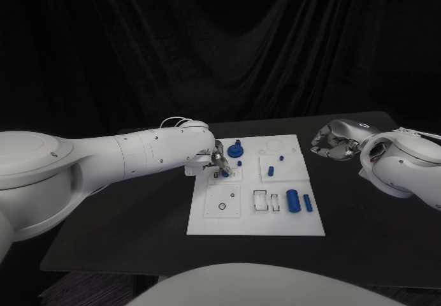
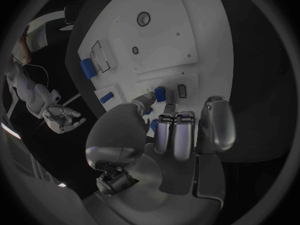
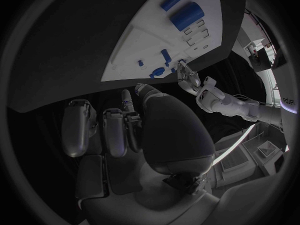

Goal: Assemble the parts on the task board

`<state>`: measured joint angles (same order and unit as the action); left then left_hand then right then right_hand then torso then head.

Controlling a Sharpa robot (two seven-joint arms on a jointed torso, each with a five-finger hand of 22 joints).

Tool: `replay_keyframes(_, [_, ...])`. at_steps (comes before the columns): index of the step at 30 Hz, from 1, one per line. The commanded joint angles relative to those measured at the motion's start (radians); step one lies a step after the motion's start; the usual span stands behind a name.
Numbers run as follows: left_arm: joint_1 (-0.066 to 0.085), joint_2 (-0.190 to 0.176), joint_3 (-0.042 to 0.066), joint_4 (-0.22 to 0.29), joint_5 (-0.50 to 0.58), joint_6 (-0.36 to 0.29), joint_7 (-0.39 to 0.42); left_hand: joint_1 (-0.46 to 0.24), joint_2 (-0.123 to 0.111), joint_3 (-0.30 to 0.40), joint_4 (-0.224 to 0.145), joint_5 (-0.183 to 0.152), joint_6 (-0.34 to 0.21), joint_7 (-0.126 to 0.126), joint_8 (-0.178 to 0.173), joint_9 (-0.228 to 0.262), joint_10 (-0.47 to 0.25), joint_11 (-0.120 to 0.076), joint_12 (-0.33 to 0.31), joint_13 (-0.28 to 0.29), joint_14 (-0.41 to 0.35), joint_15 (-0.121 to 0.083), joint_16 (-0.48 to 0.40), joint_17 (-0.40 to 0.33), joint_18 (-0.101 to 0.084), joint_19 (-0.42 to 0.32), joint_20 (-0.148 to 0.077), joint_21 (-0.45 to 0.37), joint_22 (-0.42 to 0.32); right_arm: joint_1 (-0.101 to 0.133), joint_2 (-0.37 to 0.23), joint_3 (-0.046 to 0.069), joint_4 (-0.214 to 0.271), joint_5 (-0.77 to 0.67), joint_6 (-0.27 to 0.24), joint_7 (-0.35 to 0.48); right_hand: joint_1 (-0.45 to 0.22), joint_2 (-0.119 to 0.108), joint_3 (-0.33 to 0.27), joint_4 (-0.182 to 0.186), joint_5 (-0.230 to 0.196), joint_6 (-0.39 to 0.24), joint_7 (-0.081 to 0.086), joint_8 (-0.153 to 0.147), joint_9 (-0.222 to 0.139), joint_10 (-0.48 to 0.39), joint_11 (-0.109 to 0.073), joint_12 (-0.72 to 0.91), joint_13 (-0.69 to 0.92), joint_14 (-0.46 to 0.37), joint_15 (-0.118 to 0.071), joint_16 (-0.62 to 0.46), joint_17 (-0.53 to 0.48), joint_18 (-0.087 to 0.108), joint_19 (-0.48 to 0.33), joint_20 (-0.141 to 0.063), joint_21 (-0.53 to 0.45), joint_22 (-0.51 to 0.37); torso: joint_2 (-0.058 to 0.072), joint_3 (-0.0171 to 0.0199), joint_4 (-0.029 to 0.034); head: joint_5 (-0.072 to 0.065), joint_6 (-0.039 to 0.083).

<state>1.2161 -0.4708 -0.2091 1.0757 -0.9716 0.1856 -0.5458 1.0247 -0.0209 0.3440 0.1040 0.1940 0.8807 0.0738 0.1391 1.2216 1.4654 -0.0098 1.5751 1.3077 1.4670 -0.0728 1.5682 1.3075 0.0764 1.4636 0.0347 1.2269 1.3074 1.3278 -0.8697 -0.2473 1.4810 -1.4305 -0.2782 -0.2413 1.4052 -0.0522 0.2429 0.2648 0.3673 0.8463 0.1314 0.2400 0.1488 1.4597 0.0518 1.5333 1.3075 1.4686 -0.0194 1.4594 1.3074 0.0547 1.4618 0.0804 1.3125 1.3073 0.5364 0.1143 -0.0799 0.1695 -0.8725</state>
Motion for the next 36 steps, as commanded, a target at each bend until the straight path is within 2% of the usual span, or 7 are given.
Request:
replay_keyframes(1, [-0.008,0.001,-0.002,0.004,0.003,-0.011,0.03,-0.012,-0.001,-0.027,0.014,-0.013,-0.011,0.008,-0.023,-0.018,0.105,0.01,-0.004,0.263,0.104,0.011,0.003,0.263,-0.005,0.012,0.01,-0.004,0.167,-0.002,0.0,0.001,0.0,-0.002,0.012,-0.02,0.008,0.0,0.007,-0.001,0.004,0.004,0.004,0.0,-0.001,0.042,0.0,-0.003,0.183,0.051,-0.004,-0.005,0.035,0.006,0.01,0.002,-0.007,0.182,0.0,0.0004,0.0001,0.001,0.0])
replay_keyframes(8, [-0.011,-0.002,-0.002,0.004,0.003,-0.015,0.044,-0.032,-0.01,-0.107,0.048,-0.039,-0.011,0.016,-0.058,-0.059,0.105,0.018,-0.004,0.263,0.104,0.019,0.003,0.263,-0.004,0.009,0.018,-0.006,0.167,-0.002,0.0,0.001,0.0,-0.002,0.019,-0.024,0.008,0.0,0.008,-0.001,0.004,0.003,0.005,-0.001,-0.001,0.04,0.0,-0.004,0.182,0.051,-0.003,-0.006,0.034,0.007,0.009,0.002,-0.009,0.181,0.0,0.0002,0.0,0.001,0.0])
replay_keyframes(16, [-0.015,-0.005,-0.002,0.004,0.003,-0.019,0.043,-0.055,-0.008,-0.179,0.083,-0.058,-0.002,0.015,-0.066,-0.074,0.105,0.018,-0.004,0.263,0.104,0.019,0.003,0.263,-0.004,0.008,0.019,-0.004,0.167,-0.002,-0.001,0.001,0.001,-0.002,0.031,-0.03,0.008,0.0,0.008,-0.001,0.004,0.002,0.005,-0.001,-0.001,0.04,0.0,-0.004,0.181,0.051,-0.003,-0.006,0.032,0.007,0.009,0.002,-0.009,0.182,0.0,-0.0001,0.0006,0.003,0.0])
replay_keyframes(22, [-0.016,-0.013,-0.002,0.013,0.003,-0.039,0.031,-0.067,0.006,-0.219,0.106,-0.066,0.01,0.012,-0.062,-0.077,0.105,0.016,-0.004,0.263,0.104,0.017,0.003,0.263,-0.004,0.009,0.018,-0.001,0.167,-0.002,-0.002,0.001,0.001,-0.002,0.04,-0.034,0.009,0.0,0.008,-0.001,0.004,0.002,0.005,-0.001,-0.002,0.04,0.0,-0.004,0.181,0.051,-0.003,-0.006,0.033,0.007,0.009,0.002,-0.009,0.182,0.0,-0.0004,0.0007,0.006,0.0])
replay_keyframes(26, [-0.016,-0.034,-0.002,0.04,0.003,-0.08,0.033,-0.06,0.019,-0.262,0.124,-0.066,0.052,-0.004,-0.021,-0.049,0.105,0.003,-0.004,0.263,0.104,0.006,0.003,0.263,-0.006,0.017,0.009,0.016,0.171,-0.002,-0.005,0.001,0.003,-0.002,0.042,-0.035,0.009,0.0,0.008,-0.001,0.004,0.002,0.005,-0.001,-0.002,0.04,0.0,-0.004,0.181,0.051,-0.003,-0.006,0.033,0.007,0.009,0.002,-0.009,0.182,-0.001,-0.0006,0.0004,0.006,0.0])
replay_keyframes(32, [-0.013,-0.111,-0.002,0.149,-0.044,-0.232,0.133,-0.004,0.042,-0.315,0.135,-0.024,0.088,-0.033,0.076,0.046,0.105,-0.024,-0.004,0.263,0.104,-0.018,0.003,0.263,-0.013,0.032,-0.014,0.05,0.18,-0.002,-0.014,0.001,0.006,-0.002,0.03,-0.026,0.009,0.0,0.009,-0.002,0.004,0.001,0.005,-0.001,-0.002,0.035,0.0,-0.007,0.176,0.05,-0.003,-0.007,0.032,0.007,0.008,0.002,-0.011,0.181,-0.001,-0.0009,-0.0009,0.006,0.0])
replay_keyframes(36, [0.005,-0.167,-0.002,0.228,-0.102,-0.314,0.19,0.038,0.044,-0.327,0.127,0.012,0.093,-0.042,0.114,0.086,0.105,-0.032,-0.004,0.263,0.104,-0.025,0.003,0.263,-0.016,0.038,-0.021,0.064,0.183,-0.002,-0.02,0.001,0.009,-0.002,0.002,-0.002,0.008,-0.001,0.008,-0.001,0.004,0.002,0.005,-0.001,-0.001,0.03,0.0,-0.01,0.17,0.05,-0.003,-0.008,0.03,0.007,0.008,0.003,-0.011,0.181,0.0,-0.0012,-0.001,0.008,0.0])
